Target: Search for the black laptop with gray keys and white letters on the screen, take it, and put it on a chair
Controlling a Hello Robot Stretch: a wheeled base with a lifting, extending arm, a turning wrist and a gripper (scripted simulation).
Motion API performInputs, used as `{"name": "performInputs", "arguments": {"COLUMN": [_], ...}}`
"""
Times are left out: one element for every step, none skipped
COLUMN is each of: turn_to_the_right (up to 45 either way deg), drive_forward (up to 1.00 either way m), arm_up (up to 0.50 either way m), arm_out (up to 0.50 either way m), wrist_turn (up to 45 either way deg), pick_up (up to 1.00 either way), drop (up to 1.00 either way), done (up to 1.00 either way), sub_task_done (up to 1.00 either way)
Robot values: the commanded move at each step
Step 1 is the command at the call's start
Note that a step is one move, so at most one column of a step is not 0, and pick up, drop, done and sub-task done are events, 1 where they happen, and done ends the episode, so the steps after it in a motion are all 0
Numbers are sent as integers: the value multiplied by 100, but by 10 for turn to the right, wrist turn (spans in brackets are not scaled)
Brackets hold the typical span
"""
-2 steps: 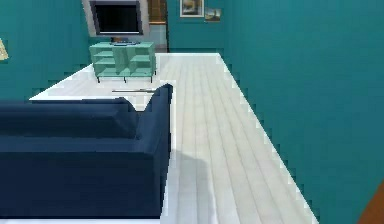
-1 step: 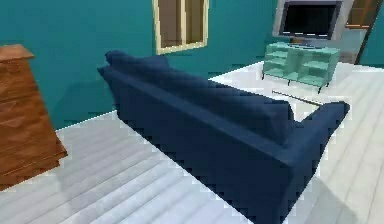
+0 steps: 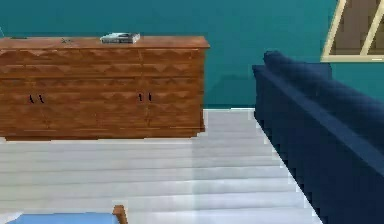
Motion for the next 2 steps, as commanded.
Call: {"name": "performInputs", "arguments": {"turn_to_the_right": [0, -60], "drive_forward": [100, 0], "arm_up": [0, 0], "arm_out": [0, 0], "wrist_turn": [0, 0], "pick_up": [0, 0], "drop": [0, 0], "done": [0, 0], "sub_task_done": [0, 0]}}
